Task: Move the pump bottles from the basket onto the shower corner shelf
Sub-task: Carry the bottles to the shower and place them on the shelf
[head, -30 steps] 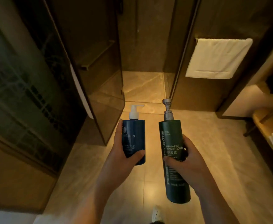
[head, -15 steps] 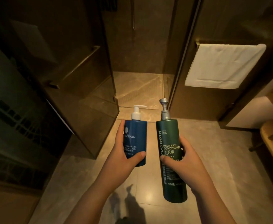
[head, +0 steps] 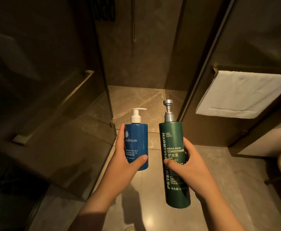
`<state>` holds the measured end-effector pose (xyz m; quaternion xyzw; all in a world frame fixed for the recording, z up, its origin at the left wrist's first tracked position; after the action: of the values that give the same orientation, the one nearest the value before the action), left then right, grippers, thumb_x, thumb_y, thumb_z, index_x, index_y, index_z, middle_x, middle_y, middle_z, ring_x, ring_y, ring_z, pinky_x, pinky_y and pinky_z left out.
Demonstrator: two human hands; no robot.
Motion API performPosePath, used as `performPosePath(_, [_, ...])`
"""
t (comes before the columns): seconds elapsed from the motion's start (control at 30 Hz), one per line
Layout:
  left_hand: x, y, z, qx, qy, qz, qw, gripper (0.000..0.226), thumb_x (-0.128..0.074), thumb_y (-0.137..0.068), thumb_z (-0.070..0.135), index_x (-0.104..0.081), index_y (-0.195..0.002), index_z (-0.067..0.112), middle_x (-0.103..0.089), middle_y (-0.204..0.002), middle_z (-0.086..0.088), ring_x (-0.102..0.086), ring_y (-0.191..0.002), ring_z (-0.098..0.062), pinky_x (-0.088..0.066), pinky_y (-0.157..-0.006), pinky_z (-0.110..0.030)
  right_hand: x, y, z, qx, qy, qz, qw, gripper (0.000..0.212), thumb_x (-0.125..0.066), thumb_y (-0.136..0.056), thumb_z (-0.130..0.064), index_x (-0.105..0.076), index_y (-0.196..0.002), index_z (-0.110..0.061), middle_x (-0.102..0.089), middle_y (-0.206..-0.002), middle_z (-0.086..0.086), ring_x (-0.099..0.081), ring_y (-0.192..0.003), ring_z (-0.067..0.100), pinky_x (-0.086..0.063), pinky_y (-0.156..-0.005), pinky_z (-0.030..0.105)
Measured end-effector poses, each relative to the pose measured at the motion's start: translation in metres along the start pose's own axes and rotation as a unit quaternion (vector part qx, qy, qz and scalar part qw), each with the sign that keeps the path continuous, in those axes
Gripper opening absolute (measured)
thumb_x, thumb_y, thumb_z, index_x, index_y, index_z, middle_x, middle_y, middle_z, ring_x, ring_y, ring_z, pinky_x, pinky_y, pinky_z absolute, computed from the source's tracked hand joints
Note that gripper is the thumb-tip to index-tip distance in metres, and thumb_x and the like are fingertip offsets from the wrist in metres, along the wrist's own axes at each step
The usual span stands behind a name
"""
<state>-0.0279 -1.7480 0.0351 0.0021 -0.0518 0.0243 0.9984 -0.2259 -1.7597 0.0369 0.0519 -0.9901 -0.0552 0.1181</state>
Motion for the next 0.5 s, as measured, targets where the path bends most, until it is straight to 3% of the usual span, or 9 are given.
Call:
performPosePath(0.13, [-0.007,-0.065,0.002,0.012,0.005,-0.028,1.0,0.099,-0.074,-0.078,0.018,-0.008,-0.122,0.077,-0.045,-0.13,0.025,-0.056,-0.107,0.005,-0.05,-0.078,-0.015,0.011,-0.054,-0.002,-0.015,-0.013,0.012,1.0,0.069,-0.079,-0.068,-0.014,-0.045,-0.105,-0.061,-0.065,-0.089,-0.029,-0.066,-0.08,-0.003,-0.049,-0.054,0.009])
performPosePath(0.37, [-0.045,-0.192,0.012,0.007,0.014,-0.037,0.999,0.097,-0.073,-0.077,0.008,-0.014,-0.123,0.07,-0.044,-0.119,0.037,-0.055,-0.103,0.009,-0.048,-0.073,-0.01,0.054,-0.177,-0.014,-0.003,-0.011,0.0,1.0,0.067,-0.079,-0.068,-0.014,-0.046,-0.107,-0.056,-0.064,-0.09,-0.029,-0.065,-0.082,-0.003,-0.049,-0.057,0.008])
performPosePath(0.5, [-0.074,-0.266,0.012,0.018,0.032,-0.014,0.999,0.096,-0.073,-0.076,-0.001,-0.021,-0.125,0.063,-0.051,-0.117,0.027,-0.06,-0.1,0.0,-0.051,-0.072,-0.019,0.088,-0.254,-0.026,0.024,0.005,-0.008,1.0,0.066,-0.078,-0.068,-0.015,-0.049,-0.101,-0.063,-0.065,-0.091,-0.026,-0.065,-0.081,-0.002,-0.047,-0.058,0.007])
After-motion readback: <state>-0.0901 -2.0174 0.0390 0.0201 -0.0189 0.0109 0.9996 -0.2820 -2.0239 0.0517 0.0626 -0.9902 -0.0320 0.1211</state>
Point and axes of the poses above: each hand's wrist, its own y-axis away from the middle knuckle, its own x-axis out of the back of the hand, z = x × y, the point moved 7 cm from there along -y, towards the middle knuckle
